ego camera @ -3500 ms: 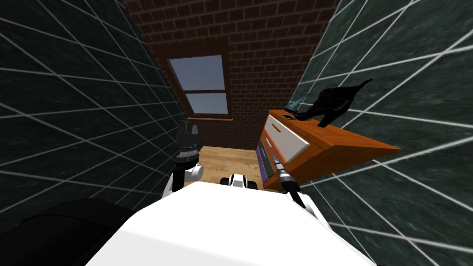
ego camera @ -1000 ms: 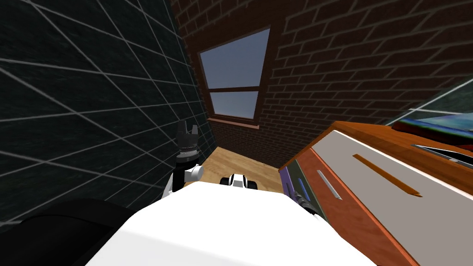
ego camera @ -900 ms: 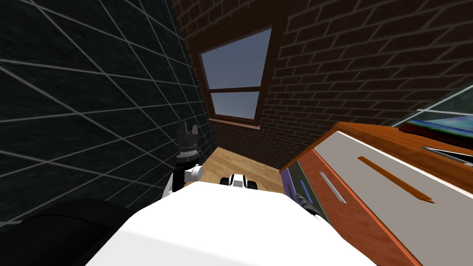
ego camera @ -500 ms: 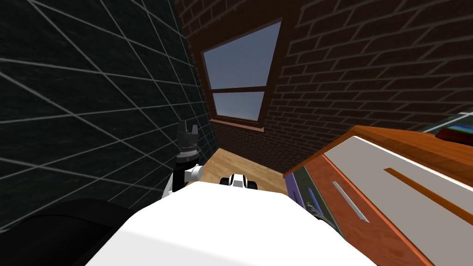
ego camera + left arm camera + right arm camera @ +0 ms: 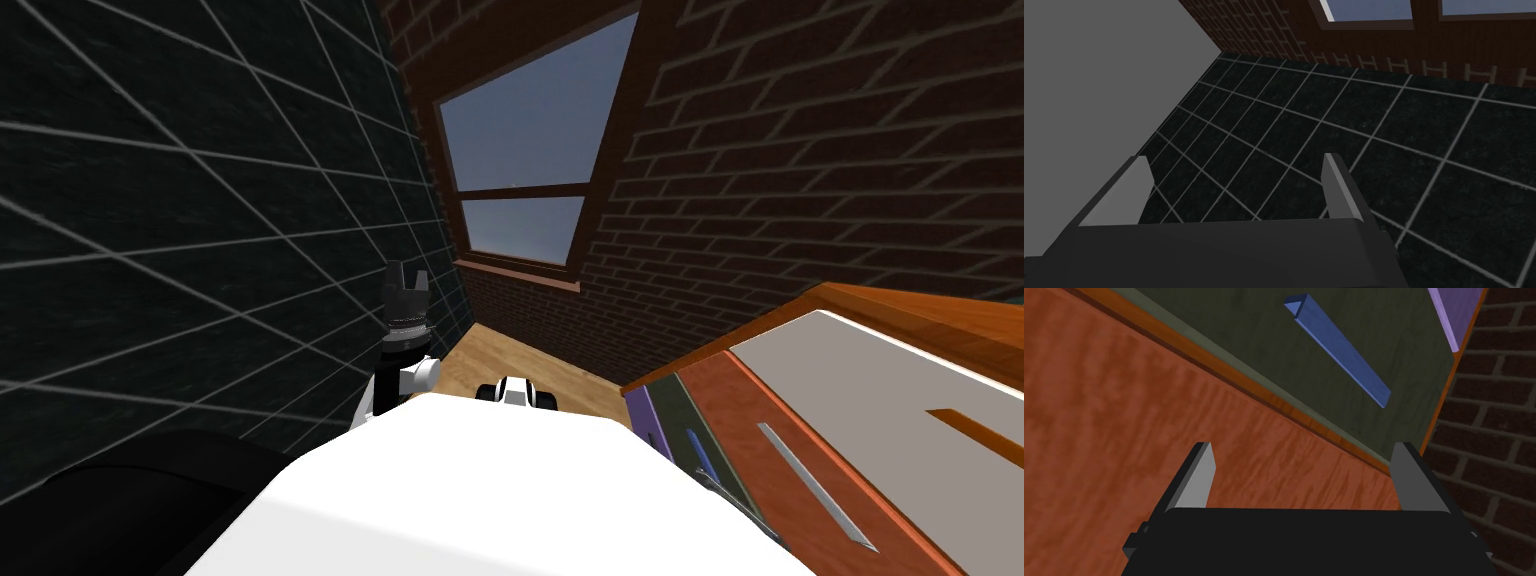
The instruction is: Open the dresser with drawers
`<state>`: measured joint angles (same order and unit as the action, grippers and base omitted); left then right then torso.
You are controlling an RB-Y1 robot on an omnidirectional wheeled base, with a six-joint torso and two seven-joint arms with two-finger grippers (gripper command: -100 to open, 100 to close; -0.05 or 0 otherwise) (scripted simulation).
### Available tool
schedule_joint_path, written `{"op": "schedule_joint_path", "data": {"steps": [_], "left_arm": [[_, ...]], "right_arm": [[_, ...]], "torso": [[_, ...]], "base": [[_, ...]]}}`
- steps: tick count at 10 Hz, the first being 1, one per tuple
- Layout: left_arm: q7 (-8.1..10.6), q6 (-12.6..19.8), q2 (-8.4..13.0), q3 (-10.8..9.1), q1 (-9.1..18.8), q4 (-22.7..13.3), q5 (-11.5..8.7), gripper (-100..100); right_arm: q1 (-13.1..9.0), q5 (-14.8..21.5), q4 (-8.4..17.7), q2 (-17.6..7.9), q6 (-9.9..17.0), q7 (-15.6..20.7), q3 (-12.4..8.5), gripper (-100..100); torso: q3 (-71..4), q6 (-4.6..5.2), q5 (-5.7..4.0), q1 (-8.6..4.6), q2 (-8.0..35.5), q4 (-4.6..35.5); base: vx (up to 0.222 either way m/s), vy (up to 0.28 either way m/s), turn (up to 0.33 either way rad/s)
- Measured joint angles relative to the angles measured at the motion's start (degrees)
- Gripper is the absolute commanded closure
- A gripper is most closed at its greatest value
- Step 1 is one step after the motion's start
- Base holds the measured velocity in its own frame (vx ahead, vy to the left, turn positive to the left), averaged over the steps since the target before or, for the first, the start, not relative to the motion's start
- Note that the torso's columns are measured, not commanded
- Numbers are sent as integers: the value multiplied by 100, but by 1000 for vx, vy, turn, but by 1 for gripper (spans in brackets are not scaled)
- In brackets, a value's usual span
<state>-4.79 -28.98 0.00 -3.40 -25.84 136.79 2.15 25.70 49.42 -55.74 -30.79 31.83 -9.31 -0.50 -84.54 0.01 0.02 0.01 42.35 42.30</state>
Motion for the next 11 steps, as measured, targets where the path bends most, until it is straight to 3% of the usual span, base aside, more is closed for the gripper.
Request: {"op": "schedule_joint_path", "data": {"steps": [2,3,5,6,8,11], "left_arm": [[0,0,0,0,0,0,0,0],[0,0,0,0,0,0,0,0],[0,0,0,0,0,0,0,0],[0,0,0,0,0,0,0,0],[0,0,0,0,0,0,0,0],[0,0,0,0,0,0,0,0]], "right_arm": [[132,-15,-37,-61,184,54,-4,-100],[245,-123,-128,-159,401,171,-26,-100],[79,95,228,-181,459,18,-19,-100],[106,95,307,-226,541,17,-35,-100],[29,245,760,-318,620,-124,-45,-100],[-52,387,1201,-425,995,-161,-65,-100]], "torso": [[3,-1,-2,-2,1,1],[-13,-2,1,6,-25,-5],[1,0,-3,-5,3,0],[3,0,-2,-3,2,2],[-5,-1,-1,0,-10,-2],[-4,-1,-2,2,-6,-2]], "base": [[100,35,20],[122,46,5],[70,31,5],[82,24,-3],[118,31,-5],[132,35,-5]]}}
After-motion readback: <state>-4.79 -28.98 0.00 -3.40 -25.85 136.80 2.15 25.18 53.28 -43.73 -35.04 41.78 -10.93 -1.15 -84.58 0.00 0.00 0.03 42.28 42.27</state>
